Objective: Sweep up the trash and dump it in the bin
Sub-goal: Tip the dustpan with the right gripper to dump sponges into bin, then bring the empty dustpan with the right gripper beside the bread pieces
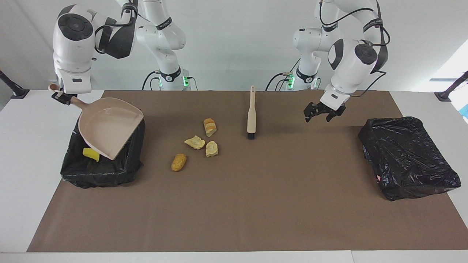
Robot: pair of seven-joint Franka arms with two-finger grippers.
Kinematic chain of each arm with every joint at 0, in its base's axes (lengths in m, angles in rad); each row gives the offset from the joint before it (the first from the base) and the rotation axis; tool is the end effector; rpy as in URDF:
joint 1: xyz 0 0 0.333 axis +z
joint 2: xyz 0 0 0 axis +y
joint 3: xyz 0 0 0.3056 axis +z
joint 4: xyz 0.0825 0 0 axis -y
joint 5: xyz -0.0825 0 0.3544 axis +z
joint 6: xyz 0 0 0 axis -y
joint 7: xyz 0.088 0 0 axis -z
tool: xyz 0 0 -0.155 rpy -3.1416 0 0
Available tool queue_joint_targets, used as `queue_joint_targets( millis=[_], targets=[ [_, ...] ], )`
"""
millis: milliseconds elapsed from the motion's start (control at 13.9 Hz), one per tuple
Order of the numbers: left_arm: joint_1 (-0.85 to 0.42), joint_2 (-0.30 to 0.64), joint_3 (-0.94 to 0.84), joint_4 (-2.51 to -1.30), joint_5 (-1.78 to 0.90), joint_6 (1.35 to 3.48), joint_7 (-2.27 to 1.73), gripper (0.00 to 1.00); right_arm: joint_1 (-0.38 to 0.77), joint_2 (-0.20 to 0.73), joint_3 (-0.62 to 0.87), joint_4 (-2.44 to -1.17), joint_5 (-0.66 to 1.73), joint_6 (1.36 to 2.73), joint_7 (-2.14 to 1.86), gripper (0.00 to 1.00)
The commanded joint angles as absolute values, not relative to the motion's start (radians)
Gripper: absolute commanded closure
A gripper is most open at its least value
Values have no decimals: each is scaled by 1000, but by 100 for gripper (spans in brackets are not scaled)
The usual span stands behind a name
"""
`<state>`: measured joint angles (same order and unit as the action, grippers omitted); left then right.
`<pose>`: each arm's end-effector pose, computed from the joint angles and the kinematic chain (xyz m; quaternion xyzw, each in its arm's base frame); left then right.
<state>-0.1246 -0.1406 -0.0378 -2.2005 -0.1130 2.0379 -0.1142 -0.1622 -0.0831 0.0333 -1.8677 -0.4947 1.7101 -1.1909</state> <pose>0.4673 -0.0880 0.3970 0.9988 0.0021 -0.0174 0.0455 0.4878 -0.1304 0.5054 0.8135 0.5275 -0.1772 0.1693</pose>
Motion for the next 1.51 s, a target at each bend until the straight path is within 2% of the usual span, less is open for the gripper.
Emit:
queue_joint_targets(
  millis=[0, 216, 432, 576, 791, 935, 1295, 1439],
  targets=[
    [-2, -124, -54, -2157, -84, 2016, 18, 0, -109, -116, 44, -1891, -361, 1671, -1015, 100],
    [96, -55, -54, -2013, -83, 1949, 64, 0, 32, -109, 46, -1897, -275, 1641, -679, 100],
    [98, 41, -55, -1744, -5, 1697, 67, 0, 158, -33, 46, -1893, -244, 1678, -283, 100],
    [95, 52, -57, -1655, -5, 1611, 80, 0, 213, 15, 46, -1890, -180, 1741, -108, 100],
    [86, 23, -66, -1620, -3, 1562, 87, 0, 300, 104, 46, -1850, -76, 1853, 159, 100],
    [86, -6, -66, -1617, -15, 1572, 100, 0, 386, 193, 46, -1769, -37, 1891, 330, 100],
    [84, -15, -69, -1615, -25, 1572, 97, 0, 538, 466, 46, -1498, -9, 1919, 679, 100],
    [84, -56, -69, -1615, -26, 1562, 94, 0, 580, 575, 46, -1364, -9, 1924, 768, 100]
  ],
)
